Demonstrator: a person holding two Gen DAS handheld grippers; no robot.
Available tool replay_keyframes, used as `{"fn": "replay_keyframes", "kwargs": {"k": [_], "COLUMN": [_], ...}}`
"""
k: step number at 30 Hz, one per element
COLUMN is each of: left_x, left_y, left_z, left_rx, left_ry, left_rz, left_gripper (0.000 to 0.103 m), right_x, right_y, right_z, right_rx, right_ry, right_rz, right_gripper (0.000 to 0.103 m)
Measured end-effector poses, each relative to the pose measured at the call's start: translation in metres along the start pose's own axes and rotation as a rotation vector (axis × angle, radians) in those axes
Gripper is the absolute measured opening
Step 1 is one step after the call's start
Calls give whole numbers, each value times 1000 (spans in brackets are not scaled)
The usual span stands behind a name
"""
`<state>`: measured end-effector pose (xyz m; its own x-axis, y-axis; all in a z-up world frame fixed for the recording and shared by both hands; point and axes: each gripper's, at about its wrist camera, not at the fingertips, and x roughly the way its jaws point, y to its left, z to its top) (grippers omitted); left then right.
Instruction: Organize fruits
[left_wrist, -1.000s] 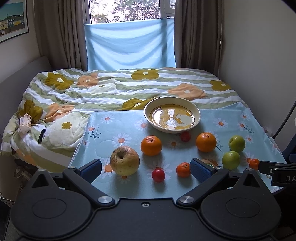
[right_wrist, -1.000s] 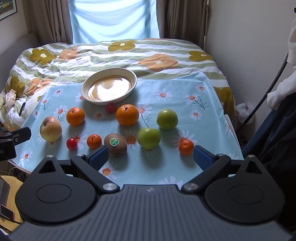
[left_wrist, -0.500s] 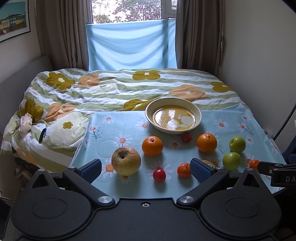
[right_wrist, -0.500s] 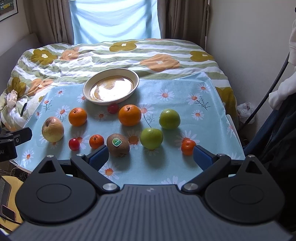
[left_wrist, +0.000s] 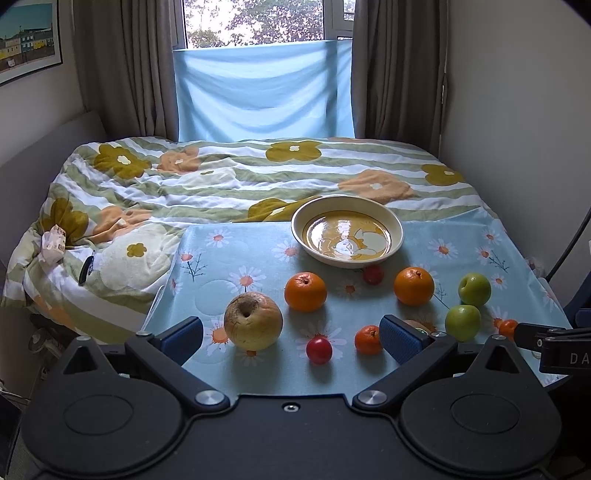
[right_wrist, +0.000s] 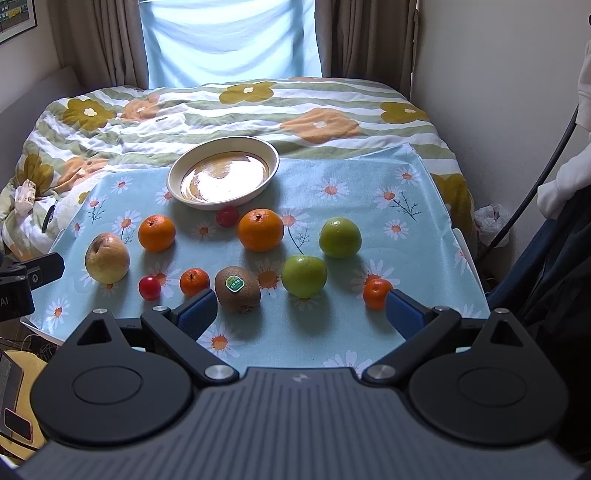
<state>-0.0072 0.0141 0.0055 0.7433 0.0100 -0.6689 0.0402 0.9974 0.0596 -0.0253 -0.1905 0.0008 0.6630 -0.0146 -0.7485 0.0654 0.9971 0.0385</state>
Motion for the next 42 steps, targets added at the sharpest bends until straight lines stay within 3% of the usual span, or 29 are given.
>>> {"fn": "replay_keyframes", "kwargs": {"k": [17,25,42], "left_x": [-9,-9,65], "left_y": [3,9,38], "left_z": [-1,-6,-35], "left_rx": [-8,0,47], "left_ry": [-16,-42,-69], "left_rz": [9,40,72], "left_gripper": [103,103,103], "right_x": [-1,3,79], "right_y": [-1,4,29], "right_z": [-1,-3,-33], "right_rx": [-1,7,-30], "right_ry": [2,6,4], "right_rz": [2,47,110], "right_gripper": [103,103,103]}}
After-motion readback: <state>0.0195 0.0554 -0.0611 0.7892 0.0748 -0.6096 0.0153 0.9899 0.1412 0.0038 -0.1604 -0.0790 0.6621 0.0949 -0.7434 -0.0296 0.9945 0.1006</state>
